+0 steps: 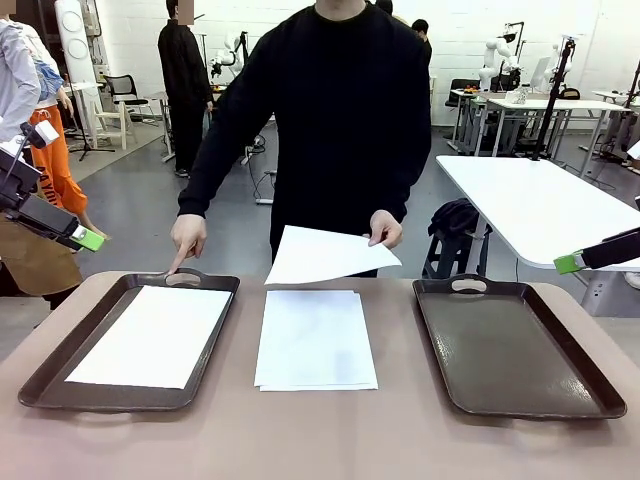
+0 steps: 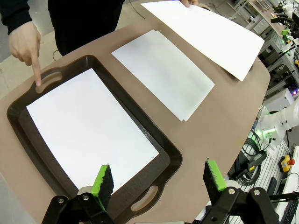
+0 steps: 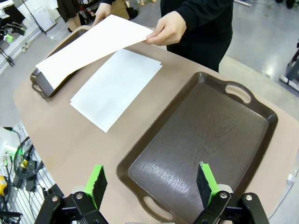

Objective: Sort the A4 documents.
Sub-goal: Receive the A4 Paper.

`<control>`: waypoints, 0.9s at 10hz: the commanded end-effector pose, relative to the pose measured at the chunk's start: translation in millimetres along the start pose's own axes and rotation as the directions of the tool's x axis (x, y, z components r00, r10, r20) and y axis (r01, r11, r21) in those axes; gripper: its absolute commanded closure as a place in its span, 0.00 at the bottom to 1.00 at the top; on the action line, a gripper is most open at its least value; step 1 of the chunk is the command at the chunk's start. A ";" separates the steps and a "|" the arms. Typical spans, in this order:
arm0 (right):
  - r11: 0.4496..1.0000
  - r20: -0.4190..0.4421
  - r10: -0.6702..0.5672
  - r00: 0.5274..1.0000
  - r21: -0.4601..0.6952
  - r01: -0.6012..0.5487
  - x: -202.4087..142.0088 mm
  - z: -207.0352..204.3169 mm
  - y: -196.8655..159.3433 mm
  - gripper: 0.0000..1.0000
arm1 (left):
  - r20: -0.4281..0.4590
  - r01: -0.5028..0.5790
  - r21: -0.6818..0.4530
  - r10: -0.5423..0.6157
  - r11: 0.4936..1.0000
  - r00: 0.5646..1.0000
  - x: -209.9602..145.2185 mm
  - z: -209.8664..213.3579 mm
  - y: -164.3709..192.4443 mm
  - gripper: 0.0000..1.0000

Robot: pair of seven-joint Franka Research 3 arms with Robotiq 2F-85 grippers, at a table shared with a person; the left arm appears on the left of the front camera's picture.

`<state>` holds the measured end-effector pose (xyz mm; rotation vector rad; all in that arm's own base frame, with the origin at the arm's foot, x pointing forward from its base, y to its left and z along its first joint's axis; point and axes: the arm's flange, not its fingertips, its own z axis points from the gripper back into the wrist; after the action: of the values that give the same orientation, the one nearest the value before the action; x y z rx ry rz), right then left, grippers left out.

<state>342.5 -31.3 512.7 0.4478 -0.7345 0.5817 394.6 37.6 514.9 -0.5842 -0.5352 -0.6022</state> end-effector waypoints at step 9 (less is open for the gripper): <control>1.000 0.007 -0.003 1.000 0.018 0.003 -0.6 -2.0 -1.2 0.00 | -0.139 -0.343 -0.376 0.313 0.861 0.939 55.0 -94.0 6.1 0.00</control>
<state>342.5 -31.1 512.9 0.4475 -0.7347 0.5823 450.9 -37.6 477.1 -0.9598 -0.2841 -0.4744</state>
